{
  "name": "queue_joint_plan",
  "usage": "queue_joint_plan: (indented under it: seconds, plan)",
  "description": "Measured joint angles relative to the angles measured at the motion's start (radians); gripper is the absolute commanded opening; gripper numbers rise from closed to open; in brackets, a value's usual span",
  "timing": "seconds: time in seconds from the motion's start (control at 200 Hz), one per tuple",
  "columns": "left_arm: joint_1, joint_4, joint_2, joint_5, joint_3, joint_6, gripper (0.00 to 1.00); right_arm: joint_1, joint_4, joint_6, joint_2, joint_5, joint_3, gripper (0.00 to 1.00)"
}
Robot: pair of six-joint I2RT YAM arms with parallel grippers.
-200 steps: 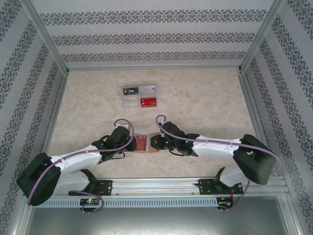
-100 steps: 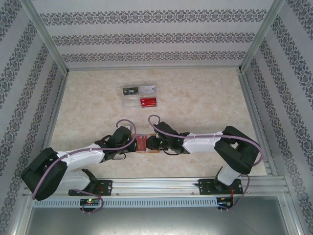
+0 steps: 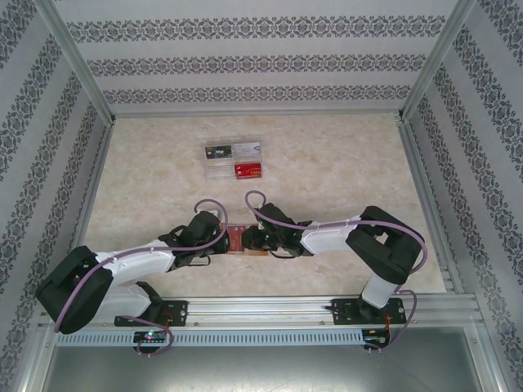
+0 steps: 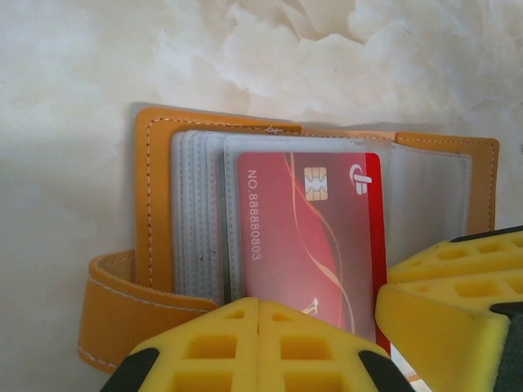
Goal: Take the credit cards out of the card holder
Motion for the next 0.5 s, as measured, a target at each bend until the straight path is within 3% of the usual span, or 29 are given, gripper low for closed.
queue_joint_plan:
  seconds: [0.16, 0.5]
  plan:
    - [0.0, 0.001, 0.0, -0.002, -0.002, -0.001, 0.0, -0.006, 0.011, 0.014, 0.002, -0.003, 0.0, 0.0]
    - [0.0, 0.001, 0.032, -0.05, 0.014, -0.023, 0.0, -0.033, 0.043, 0.031, -0.012, -0.006, -0.041, 0.0]
